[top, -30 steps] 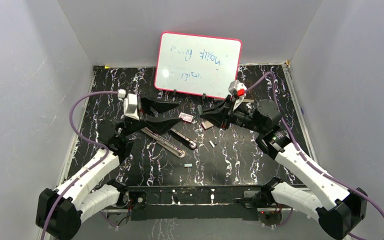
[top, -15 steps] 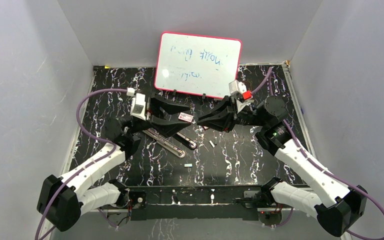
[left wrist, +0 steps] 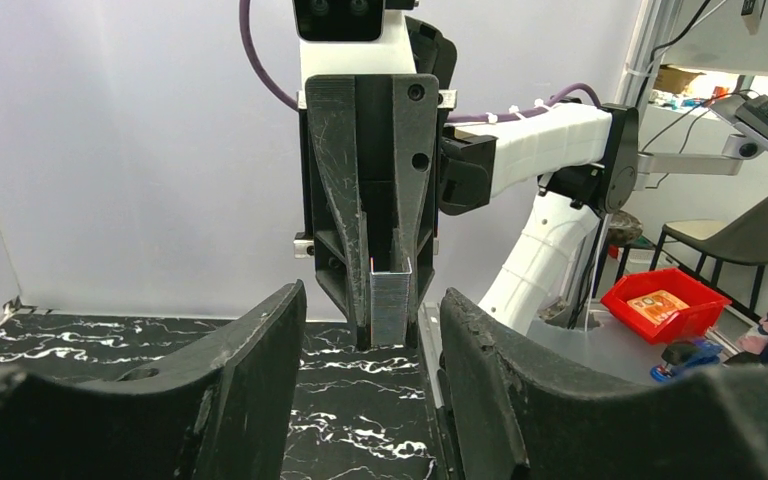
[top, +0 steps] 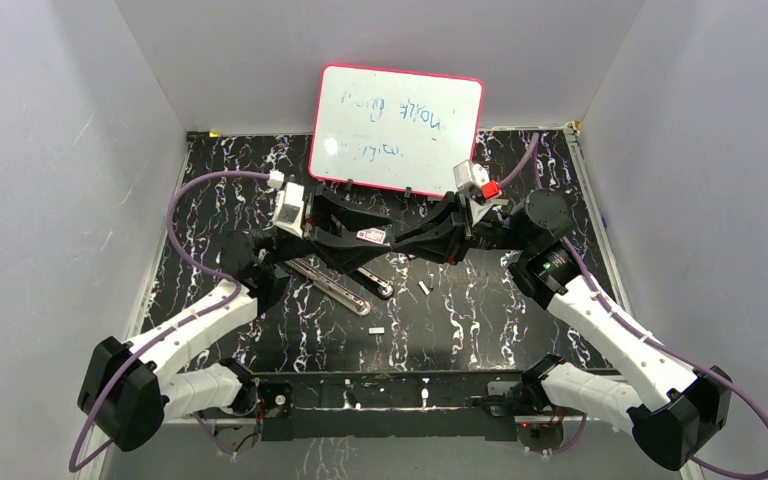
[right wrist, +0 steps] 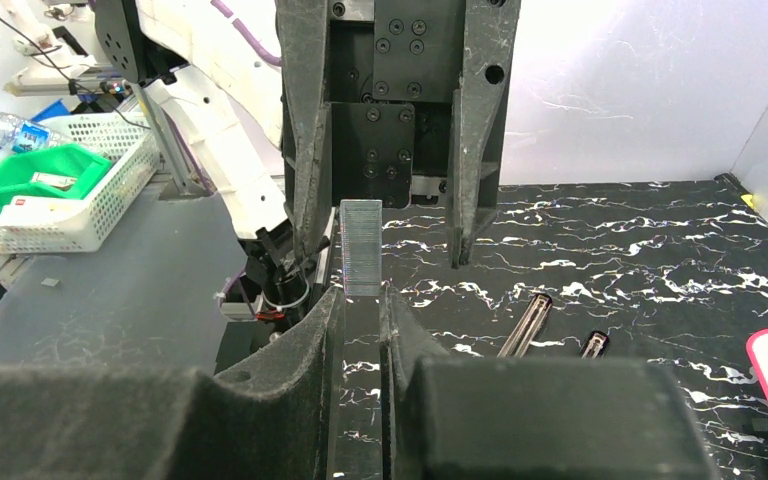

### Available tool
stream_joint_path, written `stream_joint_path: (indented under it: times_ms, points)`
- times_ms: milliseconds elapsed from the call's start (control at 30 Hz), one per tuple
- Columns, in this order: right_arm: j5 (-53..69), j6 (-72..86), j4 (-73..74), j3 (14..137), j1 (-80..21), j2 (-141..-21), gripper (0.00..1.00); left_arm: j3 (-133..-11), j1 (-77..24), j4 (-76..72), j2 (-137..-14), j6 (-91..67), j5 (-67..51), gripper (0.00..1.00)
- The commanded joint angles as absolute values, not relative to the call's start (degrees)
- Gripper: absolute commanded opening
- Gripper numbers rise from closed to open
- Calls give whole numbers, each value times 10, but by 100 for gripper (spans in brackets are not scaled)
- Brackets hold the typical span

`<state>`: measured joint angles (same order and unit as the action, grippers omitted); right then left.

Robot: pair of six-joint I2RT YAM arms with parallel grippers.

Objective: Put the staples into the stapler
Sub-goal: Pick up the staple from the center of the board.

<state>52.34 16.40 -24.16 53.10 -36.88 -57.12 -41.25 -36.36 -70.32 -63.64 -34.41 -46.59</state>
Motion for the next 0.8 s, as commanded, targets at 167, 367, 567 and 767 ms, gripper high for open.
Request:
stream_joint_path:
  times_ms: [167, 367, 567, 767]
  points:
    - [516, 167, -261, 564, -371, -566, 0, -433, -372, -765, -642, -353, -477, 43]
    - [515, 165, -256, 563, -371, -568, 0, -432, -372, -765, -642, -353, -476, 34]
    - [508, 160, -248, 561, -371, -567, 0, -431, -372, -765, -639, -354, -475, 25]
    - [503, 158, -246, 561, -371, -567, 0, -432, -372, -765, -640, -356, -474, 9]
